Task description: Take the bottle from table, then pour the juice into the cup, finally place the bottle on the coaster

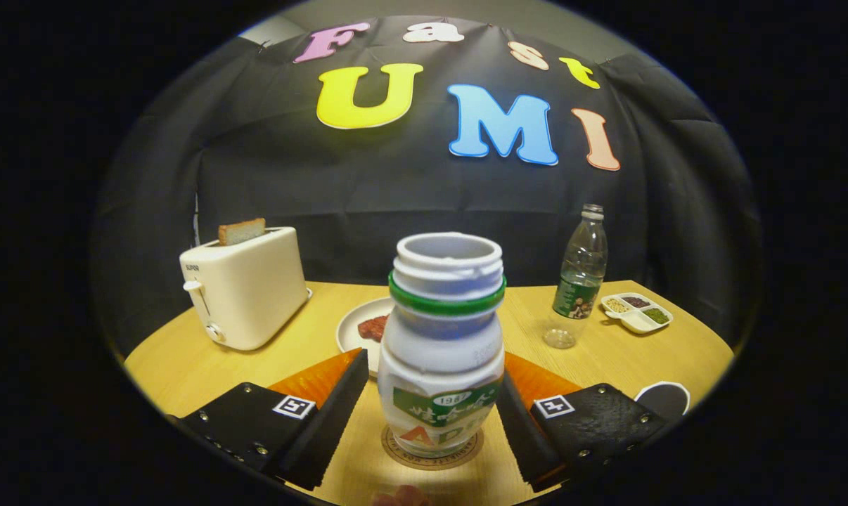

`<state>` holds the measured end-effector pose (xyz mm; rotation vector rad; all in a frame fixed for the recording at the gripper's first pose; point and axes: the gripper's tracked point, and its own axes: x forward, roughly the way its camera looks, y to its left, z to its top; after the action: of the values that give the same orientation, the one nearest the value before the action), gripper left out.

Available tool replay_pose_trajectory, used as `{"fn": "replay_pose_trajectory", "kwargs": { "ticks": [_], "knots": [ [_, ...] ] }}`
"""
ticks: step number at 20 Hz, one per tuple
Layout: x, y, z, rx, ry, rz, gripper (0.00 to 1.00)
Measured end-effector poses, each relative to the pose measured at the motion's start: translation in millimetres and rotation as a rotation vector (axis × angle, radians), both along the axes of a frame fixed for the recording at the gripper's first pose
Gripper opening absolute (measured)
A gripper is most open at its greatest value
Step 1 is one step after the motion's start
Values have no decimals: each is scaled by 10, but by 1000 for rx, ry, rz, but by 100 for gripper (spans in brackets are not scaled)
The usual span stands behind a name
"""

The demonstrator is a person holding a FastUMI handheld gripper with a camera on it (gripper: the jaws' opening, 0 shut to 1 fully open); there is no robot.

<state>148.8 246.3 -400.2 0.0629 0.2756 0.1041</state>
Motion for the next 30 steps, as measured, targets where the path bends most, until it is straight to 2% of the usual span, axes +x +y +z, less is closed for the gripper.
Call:
{"fn": "replay_pose_trajectory", "kwargs": {
  "ticks": [5,8,10,18,21,24,30],
  "knots": [
    [-134,-76,313,-55,-44,26,98],
    [-238,-186,728,-51,-95,23,98],
    [-324,-316,1143,-39,-128,10,98],
    [-970,-1046,3362,-45,-296,-38,97],
    [-1265,-1214,3978,-44,-302,-49,97],
    [-1429,-1393,4287,-23,-334,-58,97],
    [-1532,-1632,4118,1,-315,-9,97]
  ]
}}
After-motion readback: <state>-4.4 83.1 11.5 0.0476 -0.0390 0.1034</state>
